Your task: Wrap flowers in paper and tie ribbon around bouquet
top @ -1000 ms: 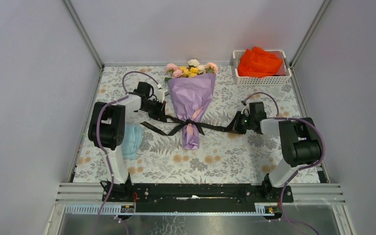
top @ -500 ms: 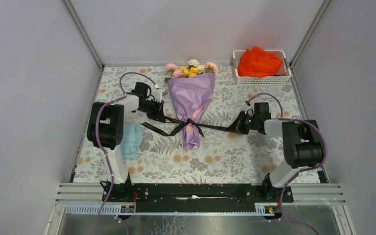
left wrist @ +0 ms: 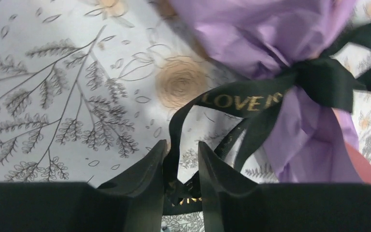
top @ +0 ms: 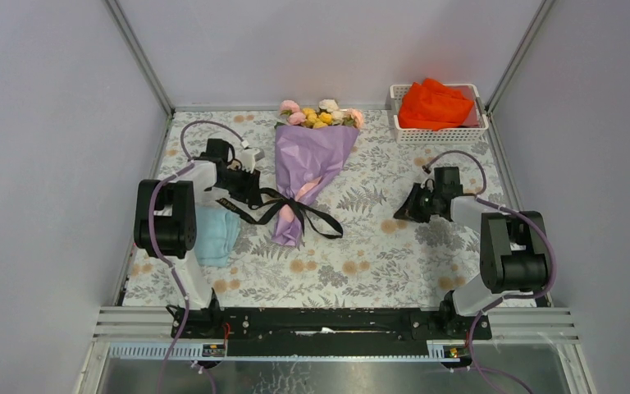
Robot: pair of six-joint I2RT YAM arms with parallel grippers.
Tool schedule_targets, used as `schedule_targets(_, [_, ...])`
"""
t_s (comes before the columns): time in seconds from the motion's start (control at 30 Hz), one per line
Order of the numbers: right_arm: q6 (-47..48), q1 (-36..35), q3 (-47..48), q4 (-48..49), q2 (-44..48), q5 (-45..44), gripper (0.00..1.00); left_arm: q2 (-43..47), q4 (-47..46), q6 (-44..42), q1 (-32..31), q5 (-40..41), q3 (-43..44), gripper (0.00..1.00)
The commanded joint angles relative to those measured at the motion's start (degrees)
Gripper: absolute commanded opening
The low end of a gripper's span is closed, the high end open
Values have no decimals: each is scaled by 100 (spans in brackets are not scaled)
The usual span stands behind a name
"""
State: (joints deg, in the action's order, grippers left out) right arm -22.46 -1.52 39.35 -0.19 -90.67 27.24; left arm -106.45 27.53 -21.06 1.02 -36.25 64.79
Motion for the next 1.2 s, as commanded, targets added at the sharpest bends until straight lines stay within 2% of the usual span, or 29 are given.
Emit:
schedule_targets(0.0, [463,-120,622,-699,549,-151,15,319,470,-275,-71,-144,323,45])
schedule_targets(0.13, [805,-257,1045,-1186,950,-389,35,525,993,-298,176,127,804,70])
schedule_targets(0.2, [919,-358,1196,-1294,1190,-587,40,681,1414,-479,221,242,1078,79])
schedule_targets(0.27, [1007,-470,1301,-1304,1393,-734,42,887,1648,-491,239,430,1243,83])
schedule_targets(0.33, [1043,-575,1391,-1292,1508,-750,44,1155,1619,-415,228,508,1143,83])
schedule_targets(0.4, [1063,-658,1481,-1291,1515,-691,44,1396,1490,-488,82,353,771,75])
schedule_targets(0.53, [1069,-937,1638,-1278,1307,-522,44,1527,1132,-694,-717,645,-124,44])
schedule_targets(0.57, [1048,-1021,1683,-1286,1230,-473,44,1493,1058,-720,-916,711,-314,42])
schedule_targets(0.8, [1118,-1915,1904,-1053,813,43,41,1543,190,-685,-2161,578,-878,42])
schedule_targets(0.93, [900,-1958,1863,-739,734,517,40,1643,1,-724,-2781,373,-875,52])
schedule_targets(1.0, [917,-1942,1909,-732,775,450,40,1822,131,-902,-2827,-52,-818,57])
schedule_targets(1.07, [994,-1940,1943,-768,887,-16,42,2018,447,-1128,-2738,-450,-656,61])
schedule_targets(1.17, [971,-1774,1665,-487,1290,-985,47,2061,1234,-1315,-2134,-1486,-81,66])
